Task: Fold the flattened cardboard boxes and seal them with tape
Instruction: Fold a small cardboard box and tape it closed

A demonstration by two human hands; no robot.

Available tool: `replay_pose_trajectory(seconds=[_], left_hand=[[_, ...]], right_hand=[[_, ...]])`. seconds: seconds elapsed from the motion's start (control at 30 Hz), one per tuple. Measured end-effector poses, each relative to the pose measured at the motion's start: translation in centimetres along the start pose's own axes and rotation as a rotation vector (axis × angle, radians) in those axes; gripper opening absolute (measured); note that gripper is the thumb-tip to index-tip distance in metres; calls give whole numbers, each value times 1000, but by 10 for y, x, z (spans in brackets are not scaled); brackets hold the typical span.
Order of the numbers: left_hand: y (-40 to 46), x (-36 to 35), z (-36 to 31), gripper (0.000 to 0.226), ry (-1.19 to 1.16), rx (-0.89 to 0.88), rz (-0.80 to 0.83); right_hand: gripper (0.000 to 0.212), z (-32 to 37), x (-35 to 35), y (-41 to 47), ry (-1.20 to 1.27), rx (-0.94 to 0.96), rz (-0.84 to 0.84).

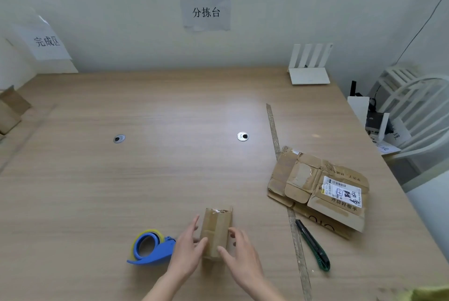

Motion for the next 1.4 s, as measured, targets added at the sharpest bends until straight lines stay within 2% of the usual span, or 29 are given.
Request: replay_pose_trajectory(seconds=[0.17, 0.27, 0.33, 0.47, 0.53, 0.6, 0.67, 0.73, 0.77, 0.87, 0.93, 1.03, 1.17, 1.3, 1.4], left_hand=[[-4, -8, -6, 61, -286, 153, 8], [-4, -10, -3, 61, -356, 239, 62], [-3, -5, -5, 59, -189, 169, 40], [1, 15, -14, 65, 239, 0, -43], [6, 15, -15, 73, 416, -62, -4], [11, 8, -15, 82, 482, -101, 77], [17, -1, -13, 85, 520, -130, 149], [21, -6, -11, 78, 500, -152, 131], [22, -7, -10, 71, 483, -160, 86], [21, -8, -12, 58, 442, -144, -22], [21, -14, -13, 56, 418, -167, -27], [22, -21, -14, 57, 378, -192, 34], [19, -10, -7, 60, 454, -228, 19], [8, 19, 28, 59, 557, -215, -157], [-2, 40, 73, 67, 644, -158, -221]], right_hand=[[103, 16, -2, 24, -112, -56, 178], [108, 19, 18, 34, -353, -21, 181], [101, 16, 28, 39, -497, 49, 173], [95, 10, 38, 52, -663, 184, 278], [88, 14, 45, 58, -744, 276, 307], [84, 21, 50, 60, -774, 375, 301], [93, 26, 54, 62, -806, 464, 160], [105, 18, 55, 64, -739, 397, 5], [104, 12, 54, 60, -665, 335, -47], [70, 1, 42, 43, -397, 189, -101], [56, -3, 34, 35, -282, 123, -80], [64, -7, 26, 39, -128, 116, 26], [65, -5, 27, 48, -192, 145, 75], [62, 1, 28, 44, -267, 139, -2], [58, 6, 26, 38, -319, 161, -68]])
Point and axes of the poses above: each hand's wrist, its own y-axis towards the middle knuckle, its own x-axis out of the back of the hand, z = x × y, the point moved 4 cm from there along y, towards the middle knuckle, and after that the axes turned 5 degrees about z, right-handed, at the moved point
